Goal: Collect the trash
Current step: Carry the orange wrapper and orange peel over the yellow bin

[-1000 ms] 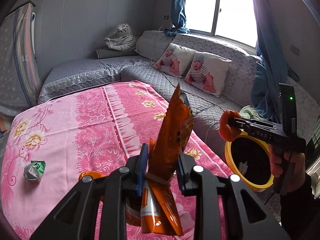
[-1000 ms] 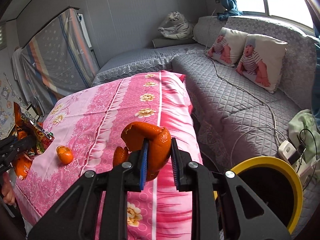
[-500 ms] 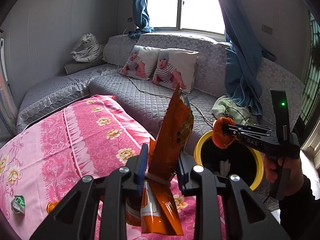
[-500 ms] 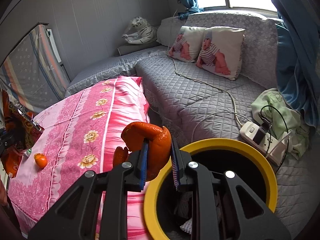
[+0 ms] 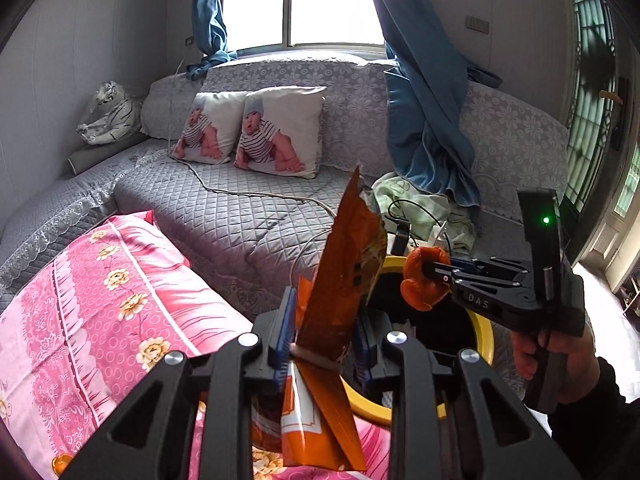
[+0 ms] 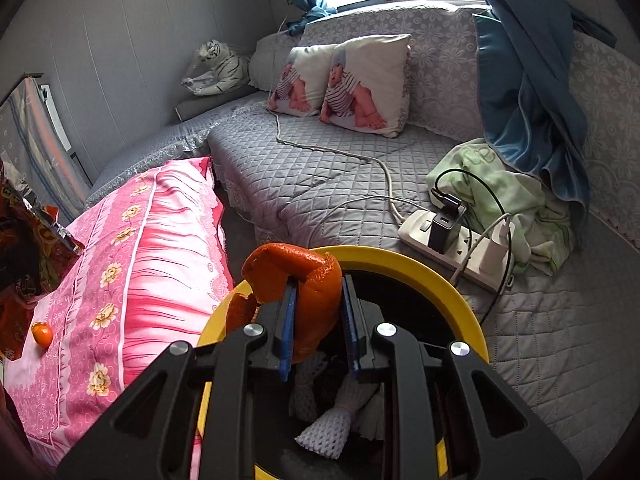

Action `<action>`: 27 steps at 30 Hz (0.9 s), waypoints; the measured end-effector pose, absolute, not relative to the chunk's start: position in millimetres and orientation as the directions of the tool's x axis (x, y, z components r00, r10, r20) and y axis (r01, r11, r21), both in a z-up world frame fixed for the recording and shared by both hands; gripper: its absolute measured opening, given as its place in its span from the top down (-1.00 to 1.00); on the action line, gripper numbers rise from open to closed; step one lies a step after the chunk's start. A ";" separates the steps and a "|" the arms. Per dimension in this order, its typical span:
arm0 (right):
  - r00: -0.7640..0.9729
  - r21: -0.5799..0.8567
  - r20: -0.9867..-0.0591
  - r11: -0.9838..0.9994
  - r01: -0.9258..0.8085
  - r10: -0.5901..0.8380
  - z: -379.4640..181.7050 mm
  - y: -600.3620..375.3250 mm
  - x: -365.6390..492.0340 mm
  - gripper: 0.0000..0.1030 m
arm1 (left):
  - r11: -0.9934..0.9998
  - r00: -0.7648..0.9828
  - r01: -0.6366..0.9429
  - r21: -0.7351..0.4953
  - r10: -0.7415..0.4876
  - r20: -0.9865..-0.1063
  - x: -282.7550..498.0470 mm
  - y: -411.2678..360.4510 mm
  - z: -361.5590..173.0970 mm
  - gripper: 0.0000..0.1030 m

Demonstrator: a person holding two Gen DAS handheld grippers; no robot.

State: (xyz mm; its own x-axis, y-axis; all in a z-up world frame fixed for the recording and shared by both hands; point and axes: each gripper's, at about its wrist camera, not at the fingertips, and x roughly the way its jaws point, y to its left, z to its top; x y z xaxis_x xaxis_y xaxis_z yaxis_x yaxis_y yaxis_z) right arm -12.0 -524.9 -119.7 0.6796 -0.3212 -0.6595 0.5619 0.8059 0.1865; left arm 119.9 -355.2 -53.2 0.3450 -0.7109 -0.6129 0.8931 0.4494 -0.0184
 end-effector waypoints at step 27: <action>0.579 0.105 -0.724 0.770 0.630 -0.375 -162.1 -539.0 -18.6 0.61 | 0.406 0.270 0.913 -0.053 -0.695 -0.666 113.4 -411.6 -94.1 0.52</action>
State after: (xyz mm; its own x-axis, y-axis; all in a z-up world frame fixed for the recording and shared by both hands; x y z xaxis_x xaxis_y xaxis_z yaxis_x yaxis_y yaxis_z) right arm -18.6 -539.0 -162.1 0.5789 -0.3747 -0.7242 0.6296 0.7698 0.1050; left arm 113.4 -411.6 -94.1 0.2703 -0.6948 -0.6665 0.9125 0.4057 -0.0528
